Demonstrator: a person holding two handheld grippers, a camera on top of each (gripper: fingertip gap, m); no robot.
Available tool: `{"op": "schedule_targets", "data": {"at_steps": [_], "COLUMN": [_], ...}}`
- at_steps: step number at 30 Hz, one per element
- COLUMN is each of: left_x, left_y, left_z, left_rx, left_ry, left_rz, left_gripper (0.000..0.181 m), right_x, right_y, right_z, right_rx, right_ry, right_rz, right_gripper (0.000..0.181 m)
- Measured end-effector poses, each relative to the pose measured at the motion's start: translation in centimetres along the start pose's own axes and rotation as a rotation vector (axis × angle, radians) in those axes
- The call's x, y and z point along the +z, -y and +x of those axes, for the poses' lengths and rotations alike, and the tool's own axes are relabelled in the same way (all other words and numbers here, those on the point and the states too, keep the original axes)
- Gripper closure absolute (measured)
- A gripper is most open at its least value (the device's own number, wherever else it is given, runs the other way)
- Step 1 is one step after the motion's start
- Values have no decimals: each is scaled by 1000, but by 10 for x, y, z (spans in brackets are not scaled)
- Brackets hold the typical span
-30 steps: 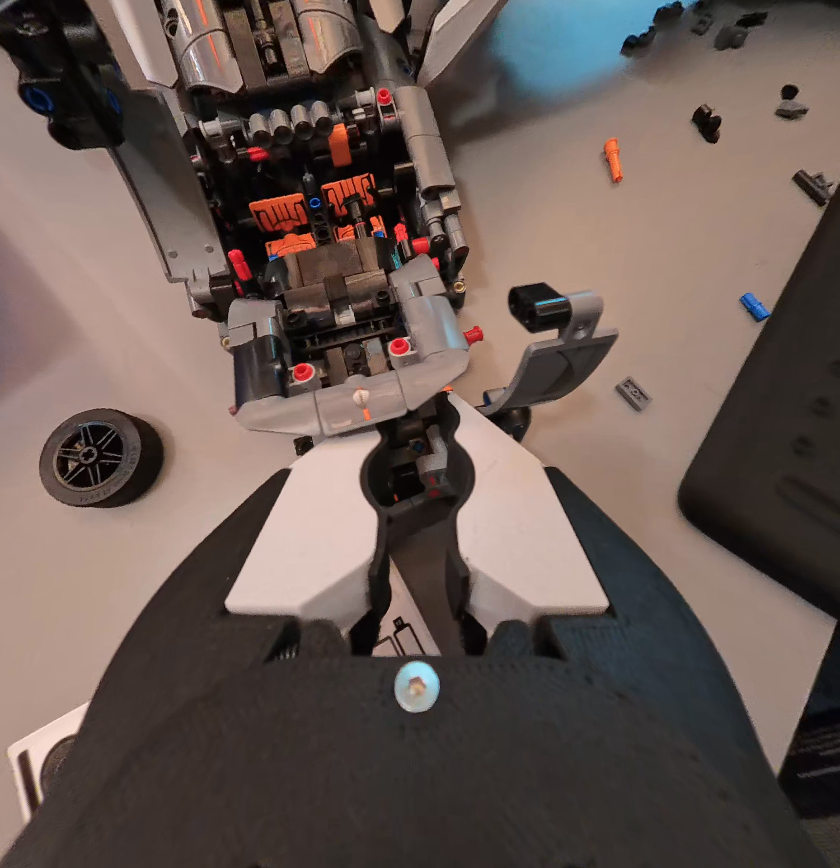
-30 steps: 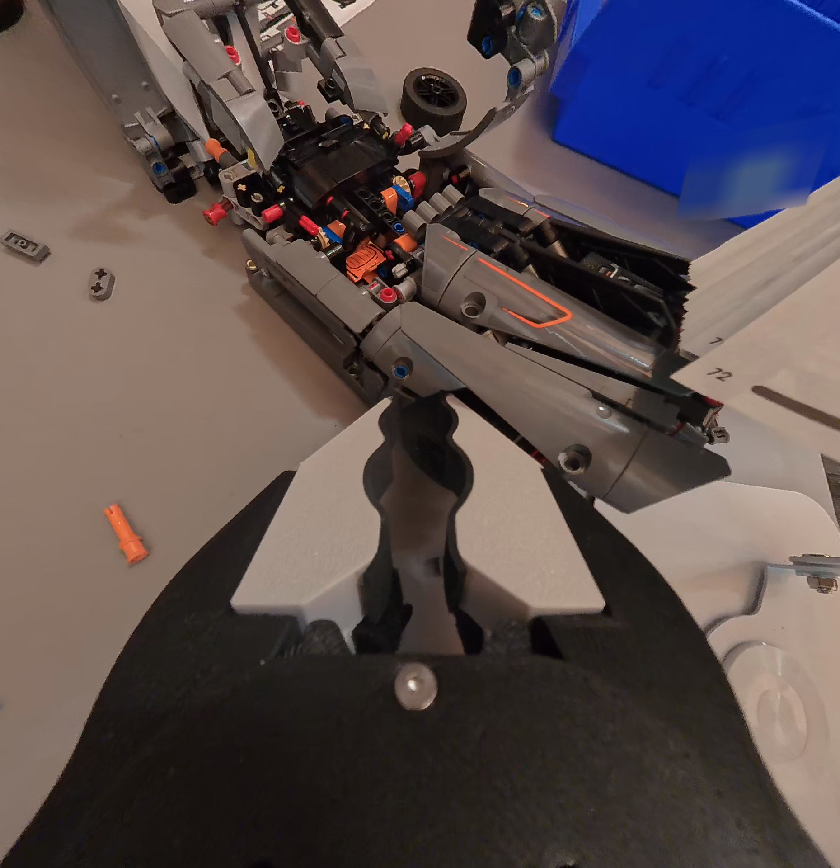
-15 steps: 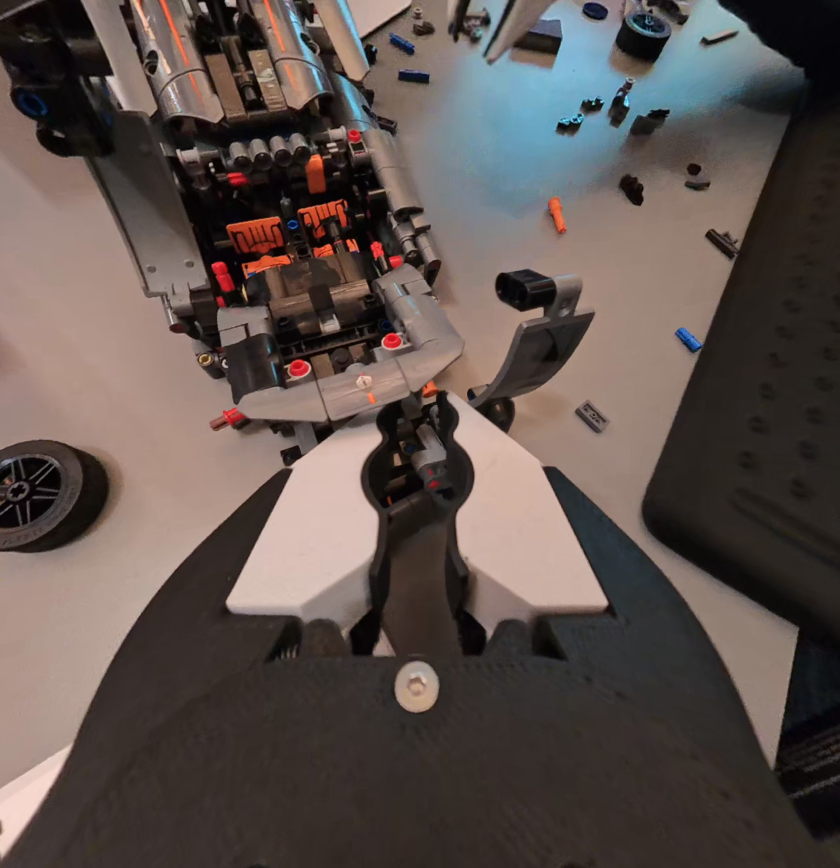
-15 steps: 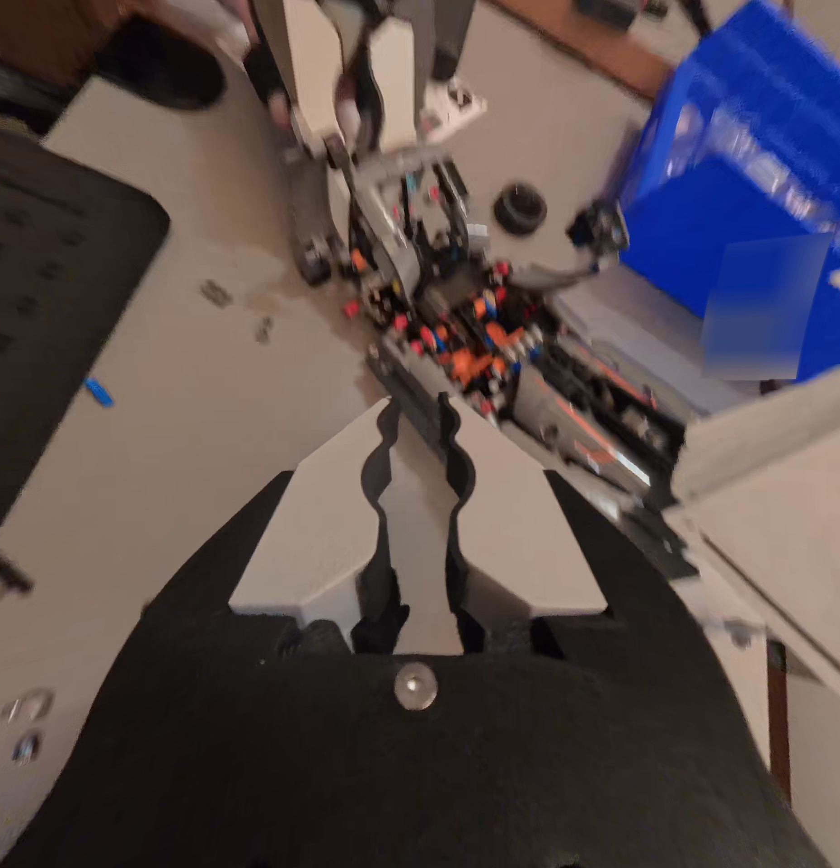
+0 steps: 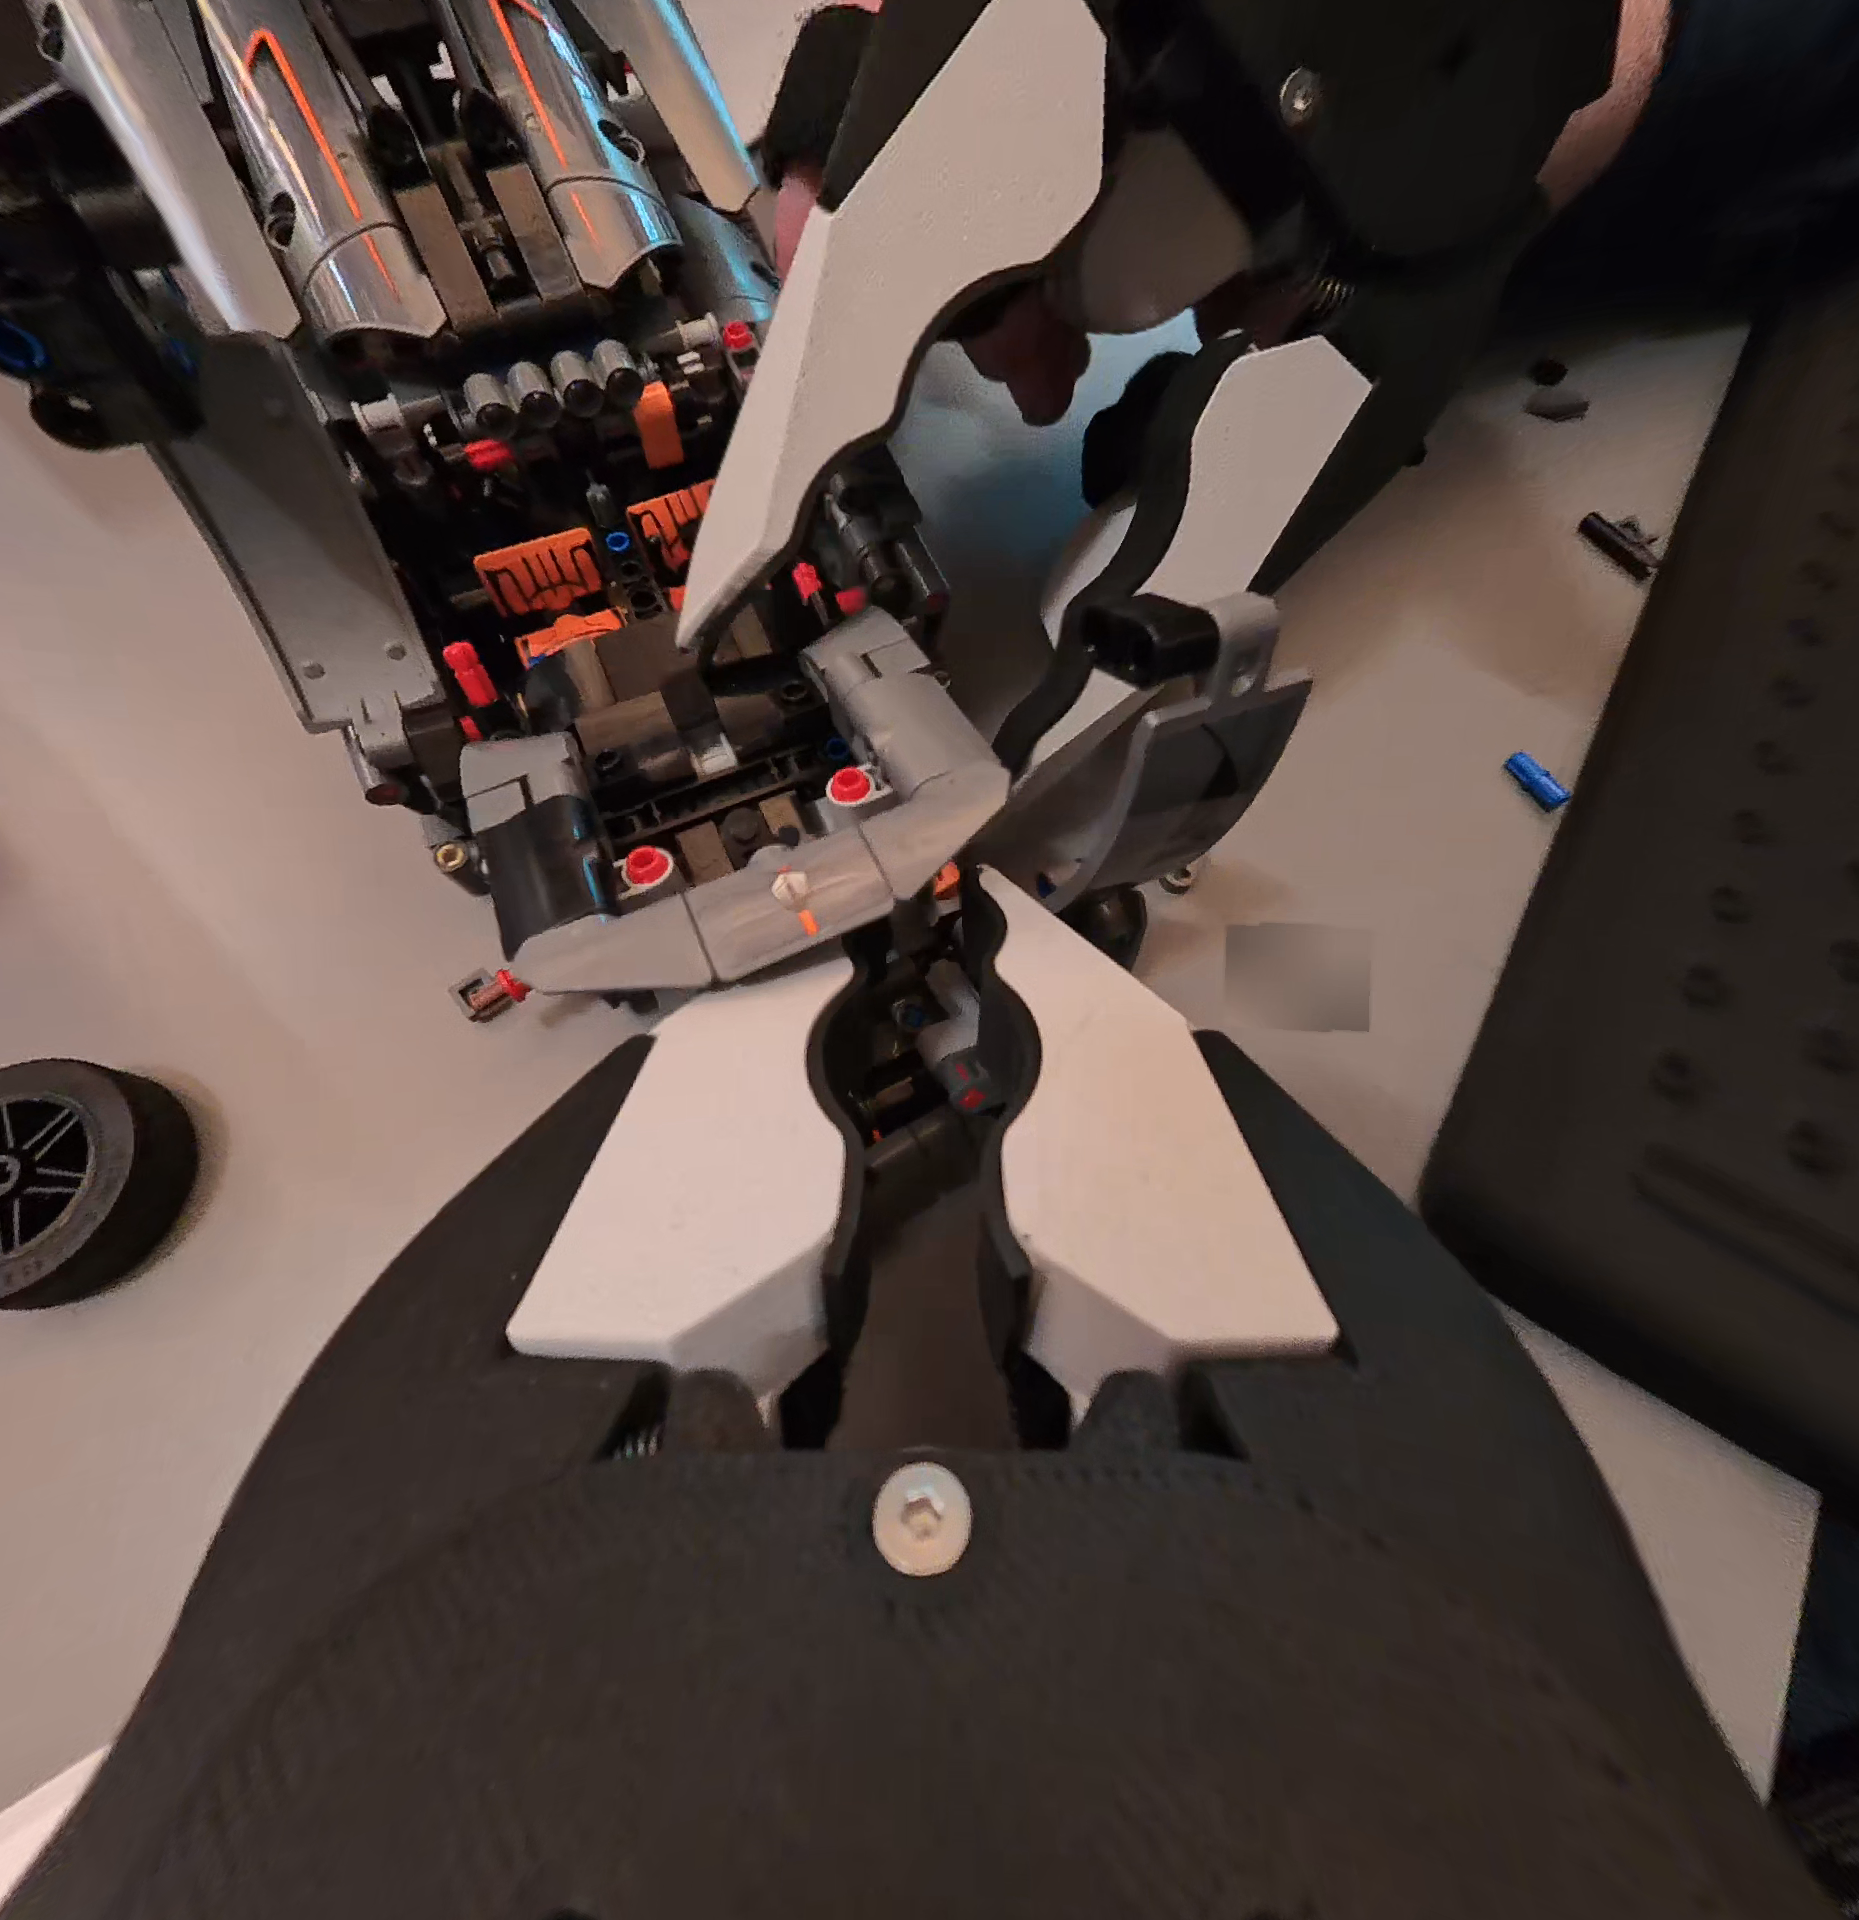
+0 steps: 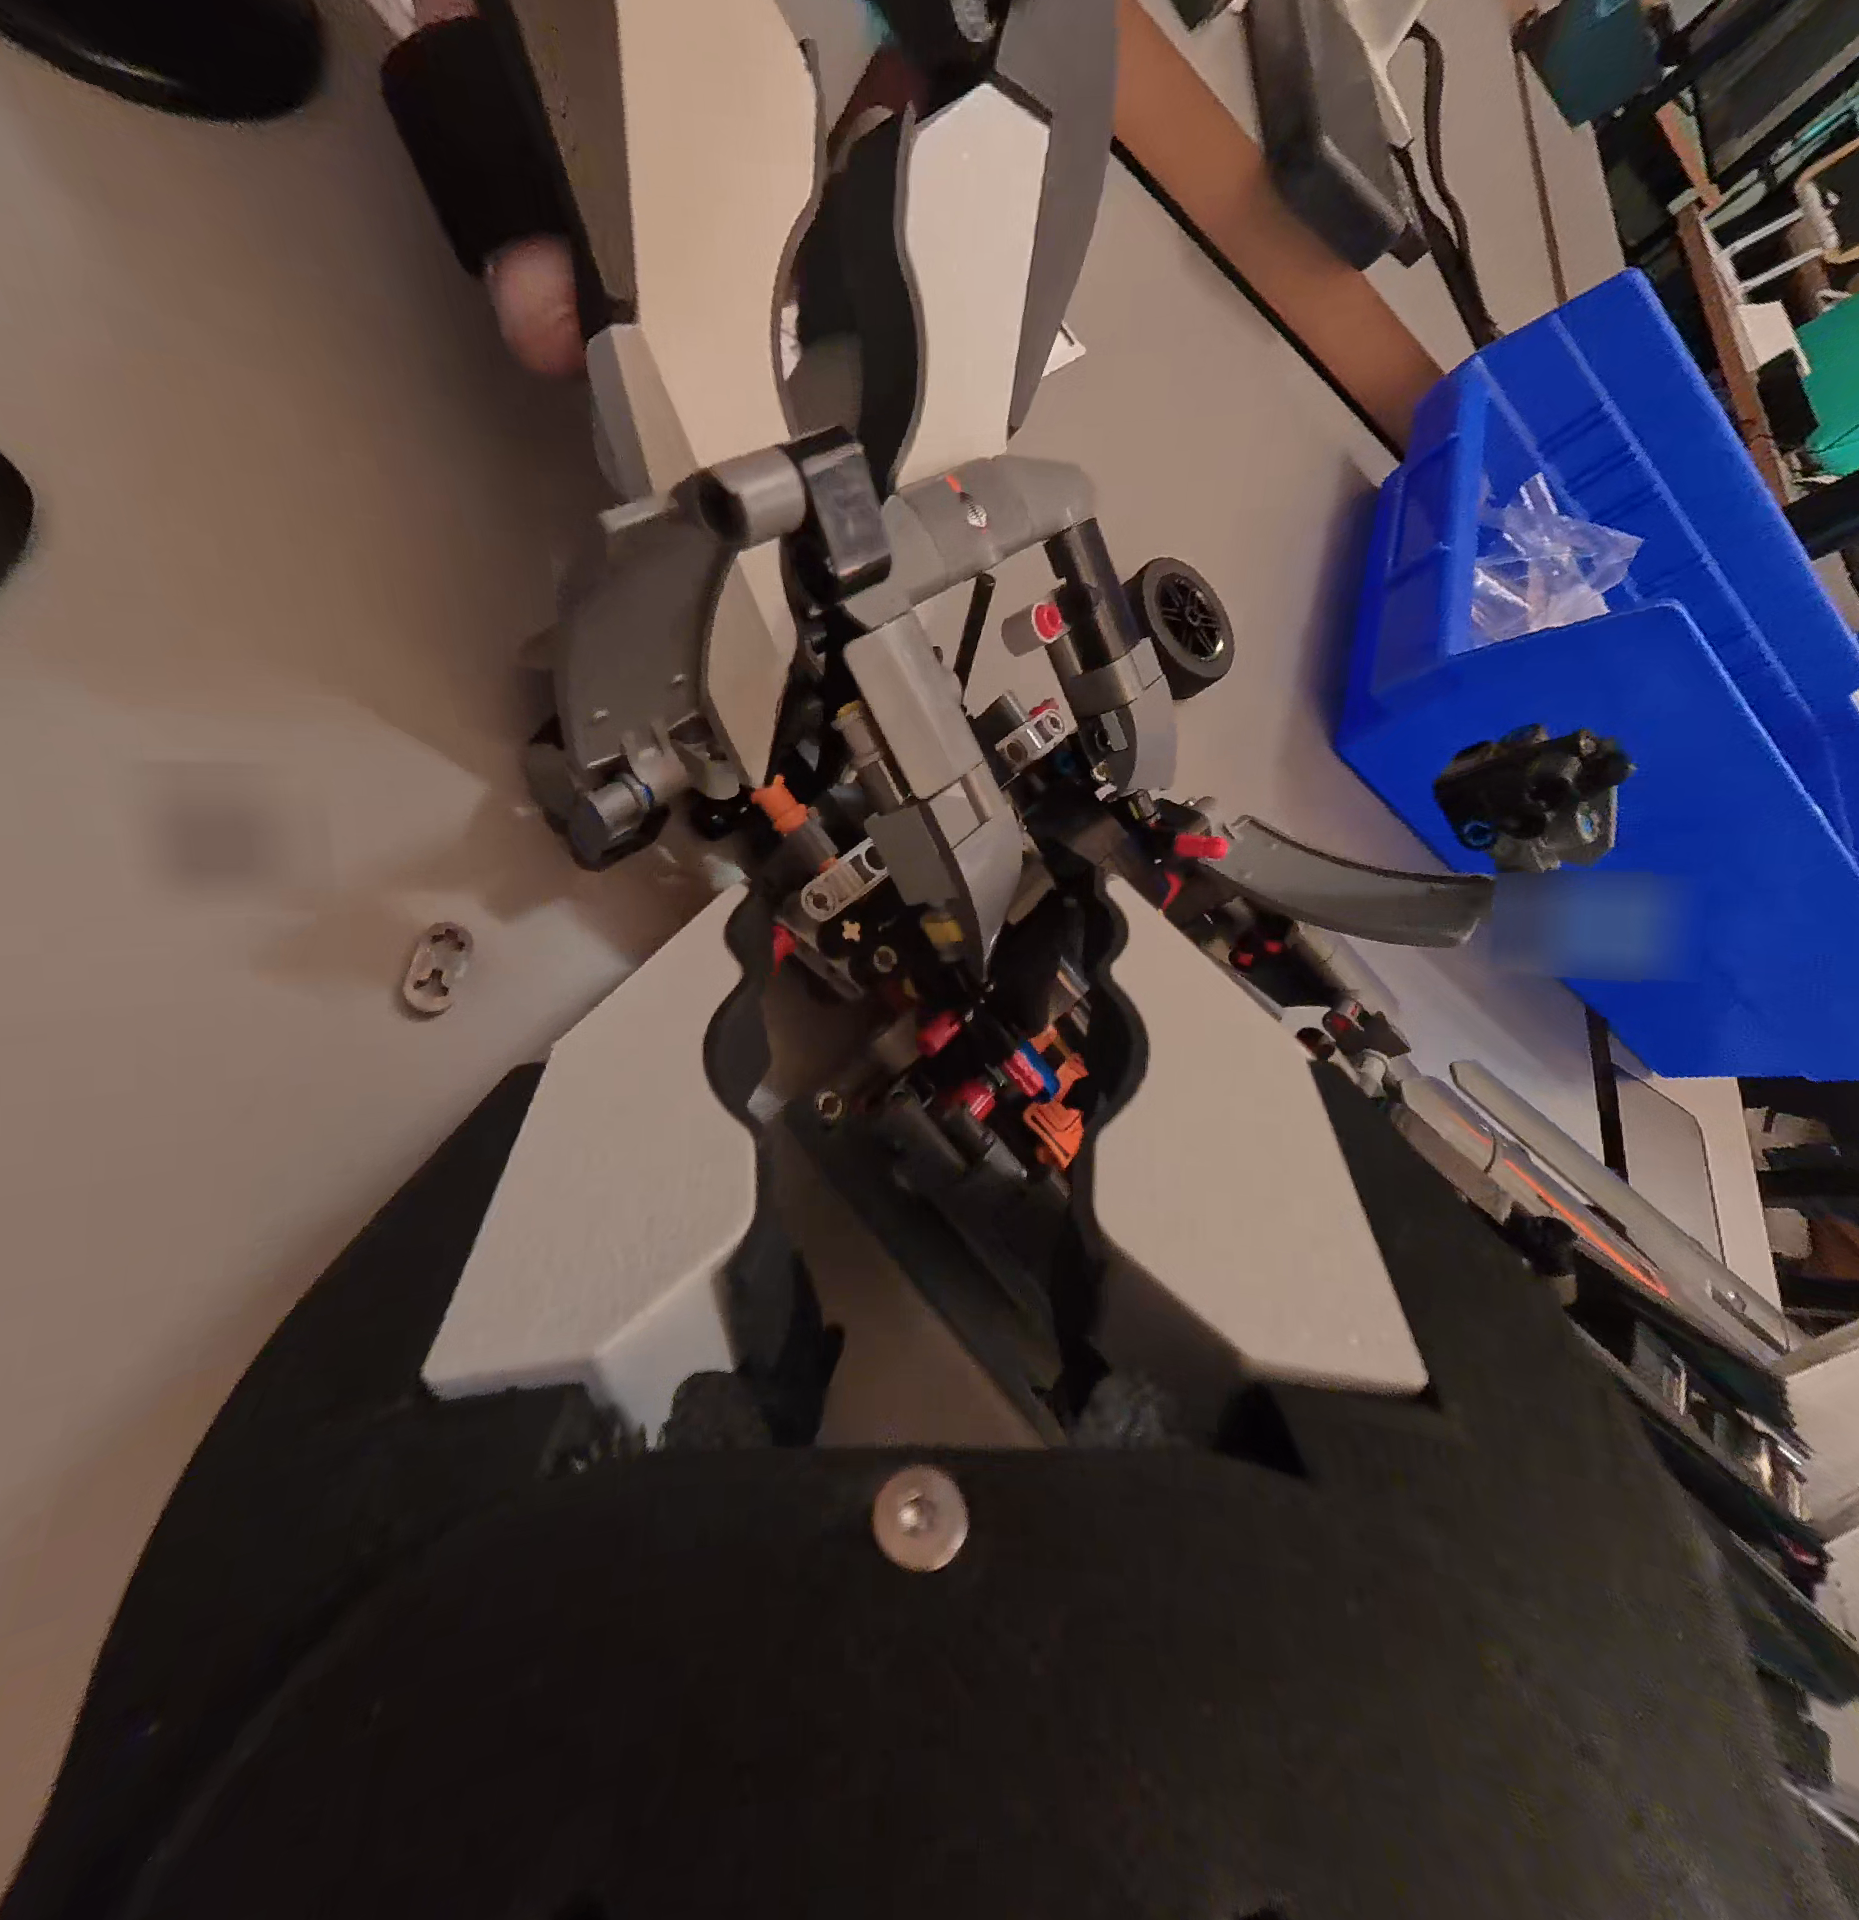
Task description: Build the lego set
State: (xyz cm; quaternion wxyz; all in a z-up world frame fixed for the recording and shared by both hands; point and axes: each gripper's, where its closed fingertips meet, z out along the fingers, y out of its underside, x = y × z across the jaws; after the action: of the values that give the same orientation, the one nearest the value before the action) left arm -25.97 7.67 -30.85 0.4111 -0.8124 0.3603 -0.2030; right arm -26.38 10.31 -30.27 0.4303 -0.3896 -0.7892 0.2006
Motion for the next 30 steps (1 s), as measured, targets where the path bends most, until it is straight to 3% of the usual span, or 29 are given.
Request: {"op": "schedule_targets", "data": {"at_steps": [21,27,30], "left_x": [3,3,5], "left_y": [0,-2,-2], "left_z": [-9,-16,-15], "left_rx": [-5,-81,-111], "left_ry": [44,-23,-58], "left_rz": [-29,-58,-68], "left_gripper": [178,166,171], "right_x": [9,12,13], "right_y": [1,1,0], "right_z": [12,14,16], "right_rx": [87,91,95], "right_ry": [-38,-33,-37], "right_rz": [-4,-10,-11], "right_gripper": [123,124,124]}}
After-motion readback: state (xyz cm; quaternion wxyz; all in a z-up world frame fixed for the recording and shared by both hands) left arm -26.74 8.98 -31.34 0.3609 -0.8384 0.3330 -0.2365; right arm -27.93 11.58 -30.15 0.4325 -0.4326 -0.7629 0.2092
